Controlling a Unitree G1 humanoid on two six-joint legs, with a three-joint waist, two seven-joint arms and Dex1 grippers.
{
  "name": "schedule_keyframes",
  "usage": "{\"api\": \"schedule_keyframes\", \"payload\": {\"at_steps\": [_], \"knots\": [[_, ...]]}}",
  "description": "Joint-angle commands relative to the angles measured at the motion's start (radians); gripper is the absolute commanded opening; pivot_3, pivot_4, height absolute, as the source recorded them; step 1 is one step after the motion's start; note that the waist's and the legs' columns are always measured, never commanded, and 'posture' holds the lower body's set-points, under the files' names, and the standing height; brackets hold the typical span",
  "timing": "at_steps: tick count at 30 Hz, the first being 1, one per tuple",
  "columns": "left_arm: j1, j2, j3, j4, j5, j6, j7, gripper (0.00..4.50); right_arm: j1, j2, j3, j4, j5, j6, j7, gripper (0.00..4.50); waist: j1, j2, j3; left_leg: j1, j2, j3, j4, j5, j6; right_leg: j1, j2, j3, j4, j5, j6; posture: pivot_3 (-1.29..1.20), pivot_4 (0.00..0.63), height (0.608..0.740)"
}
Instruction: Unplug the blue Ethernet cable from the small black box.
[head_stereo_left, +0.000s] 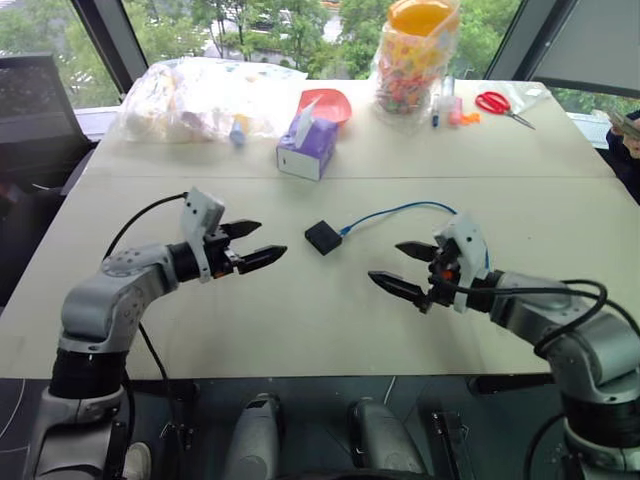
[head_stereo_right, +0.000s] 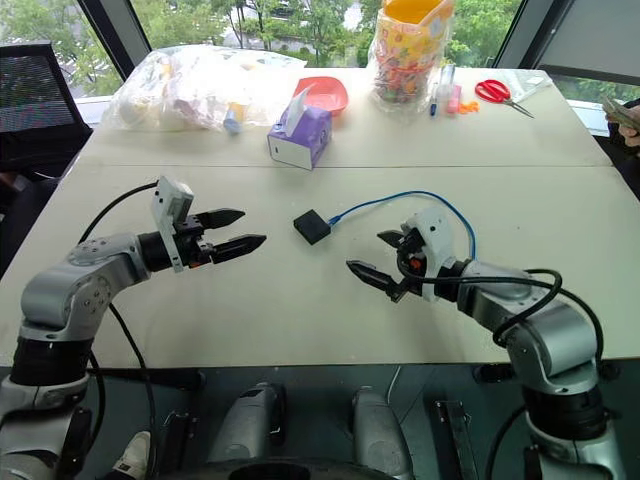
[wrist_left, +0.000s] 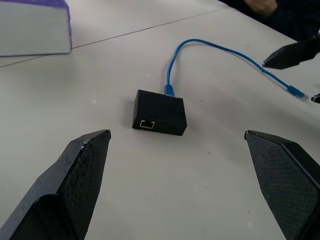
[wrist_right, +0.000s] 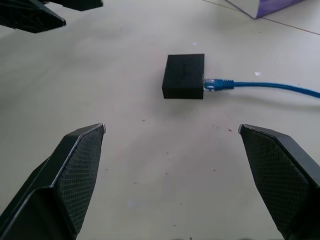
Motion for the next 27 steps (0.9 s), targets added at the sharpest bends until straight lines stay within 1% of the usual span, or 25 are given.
{"api": "schedule_keyframes", "payload": {"at_steps": [1, 2, 6, 13, 20, 27], "knots": [[-0.028, 0.022, -0.008, -0.003, 0.0, -0.022, -0.04, 4.47, -0.058, -0.054, -0.034, -0.054, 0.058, 0.035, 0.022, 4.5, 0.001, 0.0, 0.0, 0.0, 0.0, 0.0, 0.0, 0.0, 0.0, 0.0, 0.0, 0.0, 0.0, 0.0, 0.0, 0.0, 0.15, 0.735], [-0.029, 0.026, -0.01, 0.002, 0.008, -0.032, -0.045, 4.47, -0.069, -0.065, -0.034, -0.06, 0.068, 0.045, 0.021, 4.5, 0.001, 0.0, 0.0, 0.0, 0.0, 0.0, 0.0, 0.0, 0.0, 0.0, 0.0, 0.0, 0.0, 0.0, 0.0, 0.0, 0.15, 0.735], [-0.058, 0.025, 0.017, 0.001, -0.065, 0.037, -0.065, 4.47, -0.126, -0.123, -0.015, -0.053, 0.08, 0.07, 0.035, 4.5, 0.003, -0.001, 0.001, 0.0, 0.0, 0.0, 0.001, 0.0, 0.0, 0.001, 0.0, 0.0, 0.0, 0.0, 0.0, 0.0, 0.15, 0.735], [-0.076, 0.042, 0.015, -0.008, -0.06, 0.037, -0.055, 4.47, -0.249, -0.211, 0.082, 0.009, 0.04, 0.069, 0.102, 4.5, 0.0, -0.001, 0.001, 0.0, 0.0, 0.0, 0.001, 0.0, 0.0, 0.0, 0.0, 0.0, 0.001, 0.0, 0.0, 0.0, 0.15, 0.735], [-0.052, 0.052, 0.02, -0.043, -0.063, 0.045, -0.041, 4.47, -0.326, -0.247, 0.16, 0.073, -0.01, 0.034, 0.175, 4.5, 0.001, -0.001, 0.001, 0.0, 0.0, 0.001, 0.001, 0.0, 0.0, 0.0, 0.0, 0.0, 0.001, 0.0, 0.0, 0.0, 0.15, 0.735], [-0.037, 0.06, 0.028, -0.059, -0.062, 0.04, -0.039, 4.47, -0.369, -0.266, 0.251, 0.127, -0.122, -0.049, 0.226, 4.5, 0.001, -0.001, 0.001, 0.0, 0.0, 0.001, 0.002, 0.0, 0.0, 0.0, 0.0, 0.0, 0.001, 0.0, 0.0, 0.0, 0.15, 0.735]]}}
